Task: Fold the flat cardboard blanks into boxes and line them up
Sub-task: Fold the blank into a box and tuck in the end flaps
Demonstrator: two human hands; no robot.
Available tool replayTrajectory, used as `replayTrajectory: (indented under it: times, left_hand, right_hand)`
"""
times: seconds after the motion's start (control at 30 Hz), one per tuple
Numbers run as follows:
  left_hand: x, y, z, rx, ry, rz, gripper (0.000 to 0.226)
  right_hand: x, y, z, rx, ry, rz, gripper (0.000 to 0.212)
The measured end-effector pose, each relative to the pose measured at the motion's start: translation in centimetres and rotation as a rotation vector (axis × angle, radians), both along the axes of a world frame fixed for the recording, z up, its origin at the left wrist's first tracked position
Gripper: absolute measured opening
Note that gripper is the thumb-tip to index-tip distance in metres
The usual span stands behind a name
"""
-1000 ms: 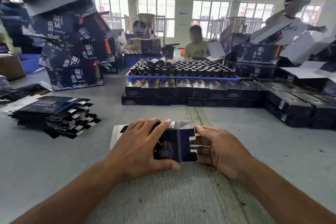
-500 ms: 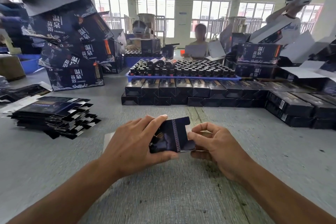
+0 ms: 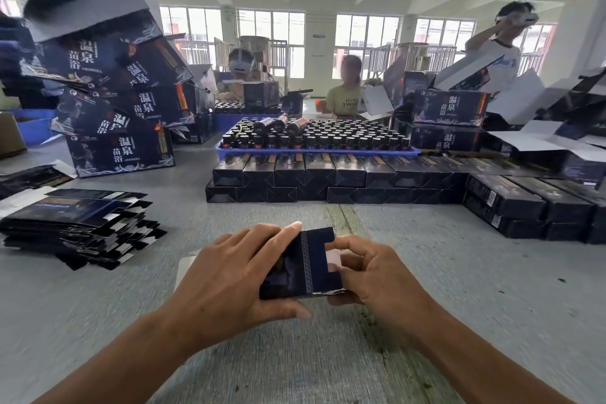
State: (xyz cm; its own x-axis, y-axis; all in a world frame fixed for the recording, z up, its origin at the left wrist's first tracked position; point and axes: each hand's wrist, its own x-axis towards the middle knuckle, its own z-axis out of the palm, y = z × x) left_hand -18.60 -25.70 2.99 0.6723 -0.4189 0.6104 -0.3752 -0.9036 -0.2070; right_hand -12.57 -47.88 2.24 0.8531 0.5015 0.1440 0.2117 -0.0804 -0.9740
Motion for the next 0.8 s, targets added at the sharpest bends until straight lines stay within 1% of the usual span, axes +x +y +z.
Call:
replayTrajectory:
  times: [0.1,0.23,0.47,0.7,0.8]
  left_hand:
    - [-0.03,-0.02,0.08,-0.002,0.001,0.016,0.1]
    - [-0.01,0.14,-0.03,-0.048,0.01,0.008,0.094]
    - [0.16,0.12,-0.19,-0.052,-0.029,-0.035,0.08]
    - [0.28,0.0,0.19,0.03,-0.074,-0.002,0.068]
    - [0.23,0.05,0.39,0.022,-0.078,-0.004,0.065]
  right_hand:
    - [-0.02,0.04,-0.02,-0.002,-0.008,0.007,0.033]
    - [-0.12,0.12,-0.03,-0.018,-0.041,0.02,0.042]
    - [-0.33,0.28,0.26,0.031,-0.122,-0.043,0.04]
    - [-0.55,0.47,0.1,0.055,-0.199,-0.105,0.038]
    - [-0.77,0.45,0.24,0.06,-0.233,-0.116,0.039]
